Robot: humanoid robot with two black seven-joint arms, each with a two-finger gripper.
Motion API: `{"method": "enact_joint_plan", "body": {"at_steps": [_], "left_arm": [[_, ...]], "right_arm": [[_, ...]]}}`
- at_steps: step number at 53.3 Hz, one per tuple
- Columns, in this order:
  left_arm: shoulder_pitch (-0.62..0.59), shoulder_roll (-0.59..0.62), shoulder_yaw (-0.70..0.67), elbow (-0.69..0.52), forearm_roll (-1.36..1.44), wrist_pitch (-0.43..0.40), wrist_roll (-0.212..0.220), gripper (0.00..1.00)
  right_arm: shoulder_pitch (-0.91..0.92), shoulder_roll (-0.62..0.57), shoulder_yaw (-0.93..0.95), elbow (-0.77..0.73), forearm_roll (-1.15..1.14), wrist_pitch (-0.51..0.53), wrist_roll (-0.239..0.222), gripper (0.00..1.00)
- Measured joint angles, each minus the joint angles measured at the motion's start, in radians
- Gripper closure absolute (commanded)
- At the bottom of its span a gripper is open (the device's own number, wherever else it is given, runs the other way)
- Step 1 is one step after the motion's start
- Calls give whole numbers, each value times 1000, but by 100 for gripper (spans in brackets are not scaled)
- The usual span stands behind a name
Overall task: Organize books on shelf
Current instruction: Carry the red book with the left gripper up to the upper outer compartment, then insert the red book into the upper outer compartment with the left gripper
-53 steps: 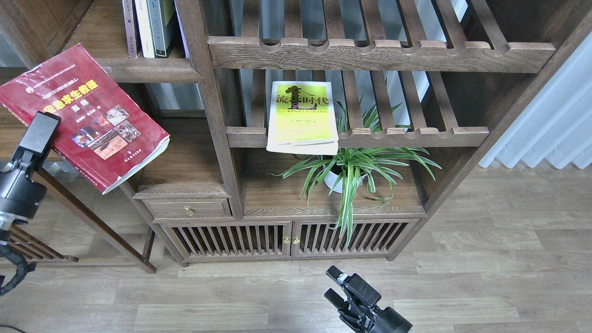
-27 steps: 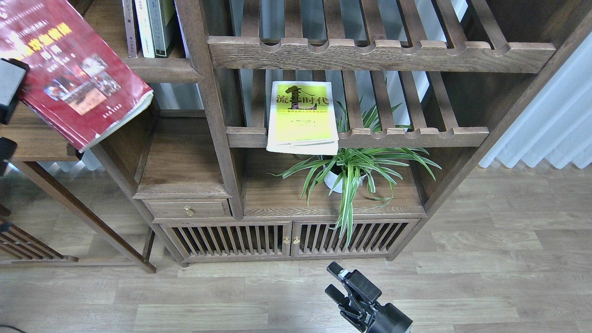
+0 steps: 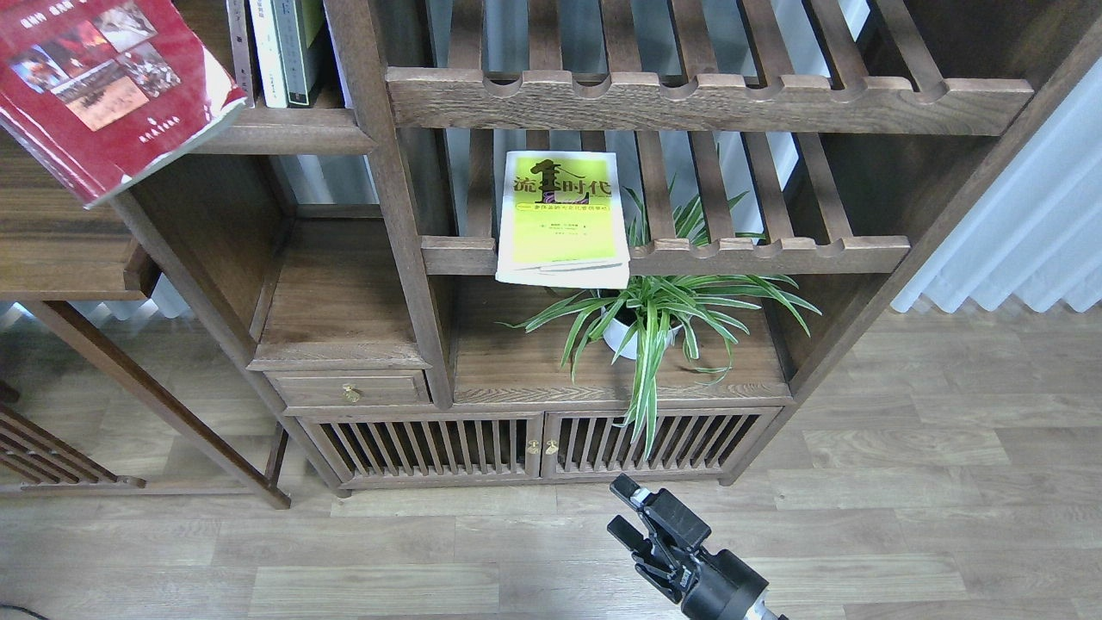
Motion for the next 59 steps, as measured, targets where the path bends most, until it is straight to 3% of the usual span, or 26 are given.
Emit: {"method": "enact_joint_plan", "body": {"at_steps": [19, 27, 59], "left_arm": [[-107, 133, 25, 10, 18, 0, 35, 93], [-138, 139, 28, 18, 50, 0, 60, 93], [-300, 134, 89, 154, 191, 0, 73, 93]], "right_arm": [[9, 2, 0, -4, 2, 0, 0, 2], [9, 3, 0, -4, 2, 0, 0, 2], [-2, 3, 0, 3, 2, 0, 0, 2]]}}
